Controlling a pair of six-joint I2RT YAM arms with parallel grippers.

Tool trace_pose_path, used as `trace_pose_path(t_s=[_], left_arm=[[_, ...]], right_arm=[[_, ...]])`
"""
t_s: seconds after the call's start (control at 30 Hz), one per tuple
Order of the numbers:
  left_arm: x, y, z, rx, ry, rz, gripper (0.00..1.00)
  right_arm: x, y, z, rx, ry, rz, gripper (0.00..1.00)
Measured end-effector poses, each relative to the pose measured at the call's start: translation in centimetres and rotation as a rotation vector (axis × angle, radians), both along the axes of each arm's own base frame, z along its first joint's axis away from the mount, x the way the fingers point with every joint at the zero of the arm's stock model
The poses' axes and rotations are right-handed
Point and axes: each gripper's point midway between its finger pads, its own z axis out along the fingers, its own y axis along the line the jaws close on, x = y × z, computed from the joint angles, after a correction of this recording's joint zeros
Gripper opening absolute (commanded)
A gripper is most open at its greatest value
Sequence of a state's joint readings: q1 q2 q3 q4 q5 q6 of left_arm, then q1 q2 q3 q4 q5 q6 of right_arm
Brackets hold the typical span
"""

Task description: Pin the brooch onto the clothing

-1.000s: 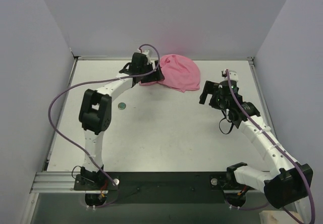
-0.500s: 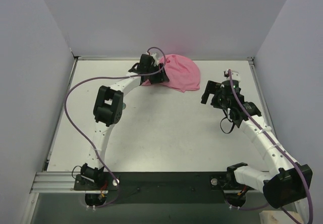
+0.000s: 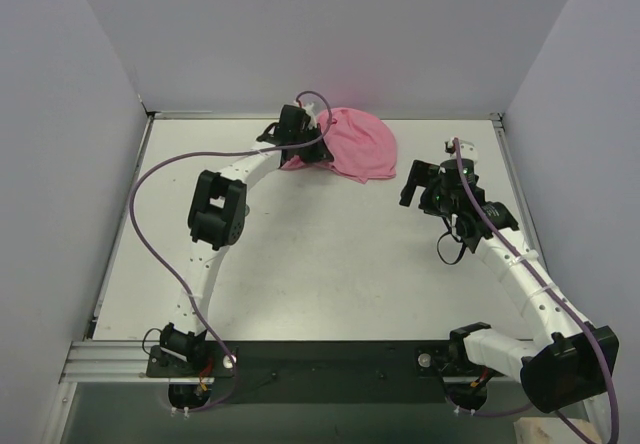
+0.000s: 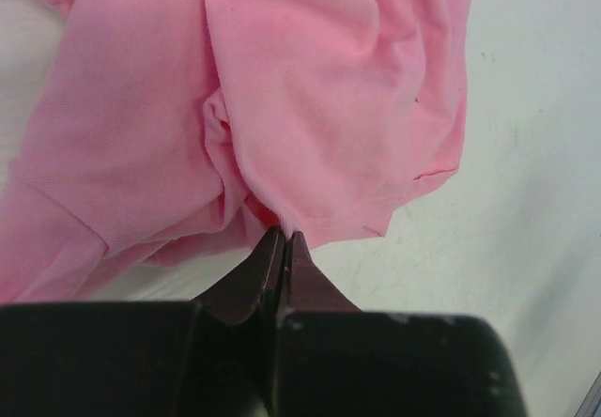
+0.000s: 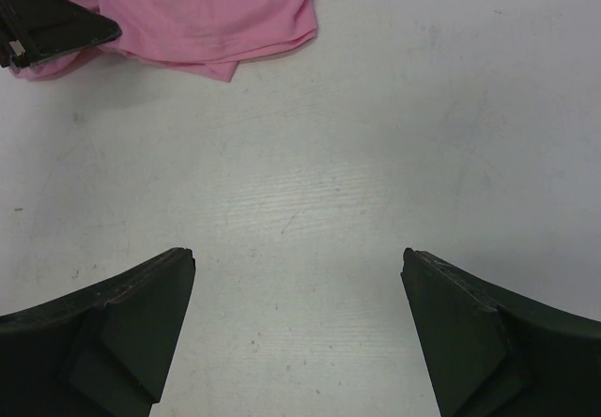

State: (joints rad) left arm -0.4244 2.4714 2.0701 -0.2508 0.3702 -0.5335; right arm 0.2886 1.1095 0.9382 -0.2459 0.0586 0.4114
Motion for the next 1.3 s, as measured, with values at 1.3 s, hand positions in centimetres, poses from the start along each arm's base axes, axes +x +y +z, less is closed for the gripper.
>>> trace_pose_path(t_s=[1.3], left_arm=[[-19.2, -8.9, 49.8, -0.414, -0.909, -0.202, 0.0]], right_arm=[[-5.0, -1.1, 6.3, 0.076, -0.198, 0.013, 1.0]])
